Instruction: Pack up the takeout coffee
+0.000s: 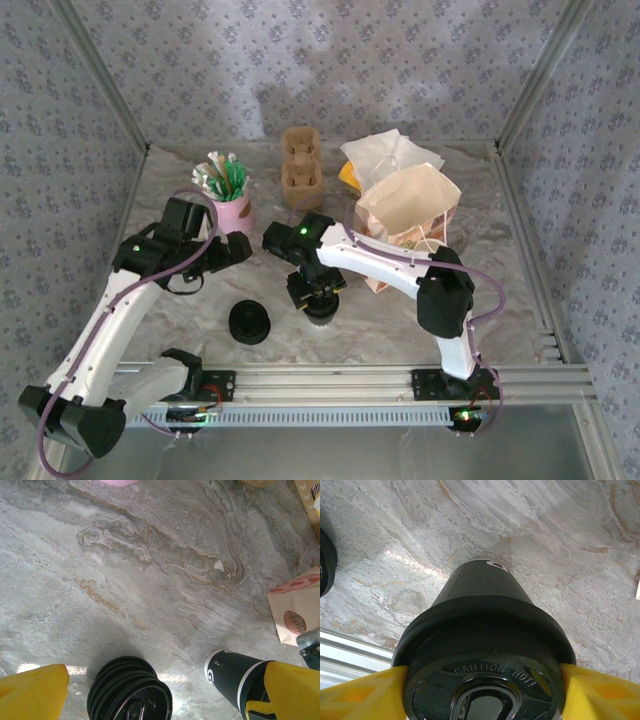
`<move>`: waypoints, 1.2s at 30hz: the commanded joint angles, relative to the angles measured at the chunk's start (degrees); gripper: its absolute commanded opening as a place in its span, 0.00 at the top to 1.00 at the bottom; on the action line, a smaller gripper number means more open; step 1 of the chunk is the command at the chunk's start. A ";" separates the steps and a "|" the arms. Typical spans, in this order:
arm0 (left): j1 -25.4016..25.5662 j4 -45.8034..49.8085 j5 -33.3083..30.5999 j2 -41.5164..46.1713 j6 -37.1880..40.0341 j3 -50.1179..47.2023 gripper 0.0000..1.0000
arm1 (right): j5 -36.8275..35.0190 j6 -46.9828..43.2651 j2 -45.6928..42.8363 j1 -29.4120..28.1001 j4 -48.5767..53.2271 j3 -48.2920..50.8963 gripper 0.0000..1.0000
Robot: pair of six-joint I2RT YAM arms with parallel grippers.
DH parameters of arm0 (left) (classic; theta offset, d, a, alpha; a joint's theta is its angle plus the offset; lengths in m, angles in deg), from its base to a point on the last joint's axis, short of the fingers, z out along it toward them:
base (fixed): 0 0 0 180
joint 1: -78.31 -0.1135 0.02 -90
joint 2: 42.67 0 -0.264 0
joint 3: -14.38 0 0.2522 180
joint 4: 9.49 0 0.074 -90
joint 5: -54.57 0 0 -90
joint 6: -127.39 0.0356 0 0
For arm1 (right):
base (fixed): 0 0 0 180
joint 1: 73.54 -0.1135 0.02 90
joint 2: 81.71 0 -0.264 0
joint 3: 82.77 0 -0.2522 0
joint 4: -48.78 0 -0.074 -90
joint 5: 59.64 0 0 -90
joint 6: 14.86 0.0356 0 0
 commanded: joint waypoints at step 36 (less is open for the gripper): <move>-0.41 4.87 1.57 3.79 2.11 5.96 0.00 | -4.05 0.40 -1.80 1.56 6.47 -8.57 0.15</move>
